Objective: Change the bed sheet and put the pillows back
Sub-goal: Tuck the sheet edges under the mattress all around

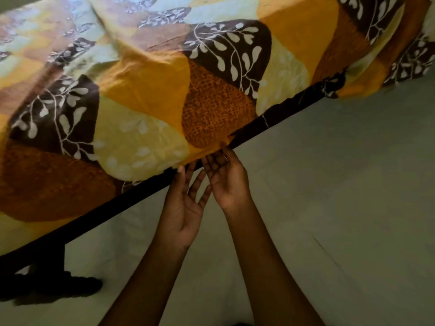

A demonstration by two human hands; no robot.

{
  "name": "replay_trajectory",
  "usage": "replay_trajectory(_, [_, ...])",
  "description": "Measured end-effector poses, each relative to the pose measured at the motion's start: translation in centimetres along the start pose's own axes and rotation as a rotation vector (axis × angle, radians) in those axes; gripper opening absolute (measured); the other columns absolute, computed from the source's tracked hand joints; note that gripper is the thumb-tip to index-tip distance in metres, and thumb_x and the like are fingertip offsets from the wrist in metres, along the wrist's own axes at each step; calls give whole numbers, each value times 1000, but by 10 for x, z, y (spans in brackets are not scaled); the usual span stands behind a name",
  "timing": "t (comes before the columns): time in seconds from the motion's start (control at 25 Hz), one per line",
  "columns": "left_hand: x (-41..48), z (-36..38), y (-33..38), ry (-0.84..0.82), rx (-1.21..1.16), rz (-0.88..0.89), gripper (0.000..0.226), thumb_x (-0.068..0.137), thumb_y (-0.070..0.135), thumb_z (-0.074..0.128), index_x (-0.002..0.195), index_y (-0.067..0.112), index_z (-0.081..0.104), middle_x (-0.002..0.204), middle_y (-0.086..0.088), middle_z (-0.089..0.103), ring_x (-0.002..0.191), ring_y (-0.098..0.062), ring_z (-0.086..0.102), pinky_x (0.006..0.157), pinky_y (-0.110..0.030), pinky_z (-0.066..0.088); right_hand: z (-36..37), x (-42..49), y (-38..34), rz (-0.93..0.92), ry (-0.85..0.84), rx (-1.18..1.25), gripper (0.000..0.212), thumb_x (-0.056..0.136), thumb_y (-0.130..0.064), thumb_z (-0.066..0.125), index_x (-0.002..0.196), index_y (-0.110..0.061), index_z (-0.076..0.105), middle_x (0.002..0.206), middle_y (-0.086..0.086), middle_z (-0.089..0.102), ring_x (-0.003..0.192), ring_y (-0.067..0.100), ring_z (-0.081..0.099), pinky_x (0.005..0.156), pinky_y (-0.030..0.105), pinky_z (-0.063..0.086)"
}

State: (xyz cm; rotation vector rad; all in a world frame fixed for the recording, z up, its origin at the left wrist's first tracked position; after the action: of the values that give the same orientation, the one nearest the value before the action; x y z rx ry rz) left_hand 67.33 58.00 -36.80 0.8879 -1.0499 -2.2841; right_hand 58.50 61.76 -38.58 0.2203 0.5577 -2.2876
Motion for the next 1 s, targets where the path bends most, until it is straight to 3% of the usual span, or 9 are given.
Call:
replay_trajectory(0.24, [9, 15, 5, 70, 103, 54, 14, 92, 33, 51, 105, 30, 57, 107, 12, 61, 97, -2, 55, 80, -30, 37, 15, -14, -6, -49, -18, -66, 10, 92, -16, 51, 97, -14, 61, 93, 3, 63, 87, 14, 59, 84, 27, 46])
replay_trajectory(0.36, [-2, 12, 5, 211, 72, -27, 22, 89, 32, 60, 110, 25, 57, 111, 7, 57, 102, -9, 54, 77, -29, 39, 15, -20, -4, -80, 97, -185, 19, 92, -22, 56, 109, -16, 60, 103, 1, 64, 91, 12, 59, 78, 24, 49])
replay_trajectory(0.44, [-17, 14, 5, 269, -56, -102, 21, 89, 32, 59, 104, 18, 58, 107, 3, 55, 97, -13, 55, 77, -29, 42, 12, -19, -5, -112, 178, -326, 26, 90, -26, 60, 114, -17, 60, 118, 3, 63, 101, 15, 58, 83, 30, 48])
replay_trajectory(0.52, [-33, 22, 14, 126, -227, -98, 33, 93, 40, 48, 107, 12, 57, 108, -4, 58, 100, -16, 58, 83, -31, 46, 12, -17, -10, -168, 262, -438, 27, 88, -24, 62, 114, -14, 63, 117, 4, 63, 112, 22, 55, 95, 40, 45])
replay_trajectory(0.56, [-40, 26, 19, 37, -320, -86, 46, 93, 46, 42, 115, 8, 55, 114, -8, 58, 108, -20, 57, 91, -36, 45, 14, -18, -12, -192, 277, -464, 26, 87, -22, 64, 111, -12, 65, 107, 2, 65, 108, 20, 57, 92, 37, 46])
replay_trajectory(0.68, [-44, 25, 29, -138, -538, -93, 76, 89, 60, 30, 132, -2, 41, 131, -17, 51, 127, -28, 45, 107, -49, 32, 18, -17, -15, -202, 244, -406, 5, 86, -15, 66, 88, -11, 67, 73, -2, 64, 67, 9, 59, 60, 21, 46])
replay_trajectory(0.76, [-43, 21, 25, -204, -604, -101, 78, 86, 59, 32, 134, -2, 41, 136, -18, 49, 130, -29, 42, 108, -50, 29, 16, -19, -17, -144, 170, -199, 7, 89, -10, 60, 83, -8, 64, 64, 0, 64, 56, 6, 60, 54, 18, 49])
replay_trajectory(0.88, [-40, 16, 16, -286, -646, -67, 76, 78, 52, 40, 133, 0, 43, 136, -17, 50, 131, -29, 41, 104, -50, 31, 9, -29, -16, -65, -27, 154, 25, 95, -19, 46, 105, 0, 59, 94, 13, 69, 88, 17, 67, 79, 24, 55])
replay_trajectory(1.0, [-35, 13, 17, -392, -709, -32, 75, 75, 43, 55, 132, -4, 45, 137, -21, 48, 128, -33, 44, 105, -54, 35, 13, -43, -12, -43, -210, 284, 50, 87, -32, 43, 123, 1, 51, 117, 18, 60, 111, 24, 55, 98, 37, 41])
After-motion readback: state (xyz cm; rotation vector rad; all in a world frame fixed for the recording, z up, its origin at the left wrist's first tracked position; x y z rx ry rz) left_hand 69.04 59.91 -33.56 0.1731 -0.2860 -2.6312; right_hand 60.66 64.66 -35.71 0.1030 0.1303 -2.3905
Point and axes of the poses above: each hand's wrist, its own x-axis towards the middle knuckle, its own z-axis out of the palm, y = z × x, the point moved 1 cm from there along x, towards the middle knuckle
